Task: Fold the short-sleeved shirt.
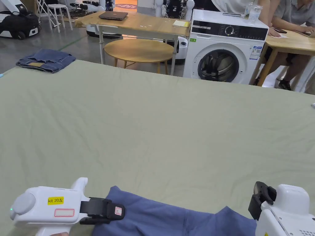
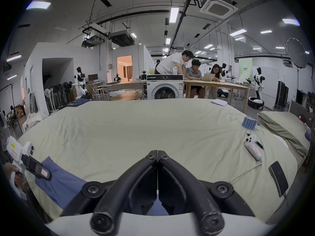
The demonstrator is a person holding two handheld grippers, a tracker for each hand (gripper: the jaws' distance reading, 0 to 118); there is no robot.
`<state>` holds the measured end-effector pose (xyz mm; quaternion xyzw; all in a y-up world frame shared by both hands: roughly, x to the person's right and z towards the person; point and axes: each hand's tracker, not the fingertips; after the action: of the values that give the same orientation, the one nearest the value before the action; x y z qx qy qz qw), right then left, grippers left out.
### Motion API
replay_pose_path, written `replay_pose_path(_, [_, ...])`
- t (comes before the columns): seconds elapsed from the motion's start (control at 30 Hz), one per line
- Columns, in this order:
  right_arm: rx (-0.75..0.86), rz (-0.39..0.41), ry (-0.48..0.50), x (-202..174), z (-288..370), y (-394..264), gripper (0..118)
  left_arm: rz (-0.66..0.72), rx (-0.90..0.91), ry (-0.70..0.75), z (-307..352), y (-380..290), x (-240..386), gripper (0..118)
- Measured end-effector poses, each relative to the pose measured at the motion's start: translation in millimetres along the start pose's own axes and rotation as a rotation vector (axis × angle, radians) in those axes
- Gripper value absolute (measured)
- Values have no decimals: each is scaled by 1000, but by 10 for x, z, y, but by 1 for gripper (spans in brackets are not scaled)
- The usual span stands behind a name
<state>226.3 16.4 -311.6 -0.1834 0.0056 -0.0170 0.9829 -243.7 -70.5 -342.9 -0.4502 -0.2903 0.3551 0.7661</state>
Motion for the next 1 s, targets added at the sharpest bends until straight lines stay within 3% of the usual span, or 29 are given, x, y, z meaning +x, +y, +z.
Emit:
replay_pose_path(0.43, [-4,1,25,-58,-127,26,0,-29,116,285,1002,267,594,5])
replay_pose_path(1.0, [-29,1,21,-18,-117,-30,0,-116,-47,239,30,307,1700,5])
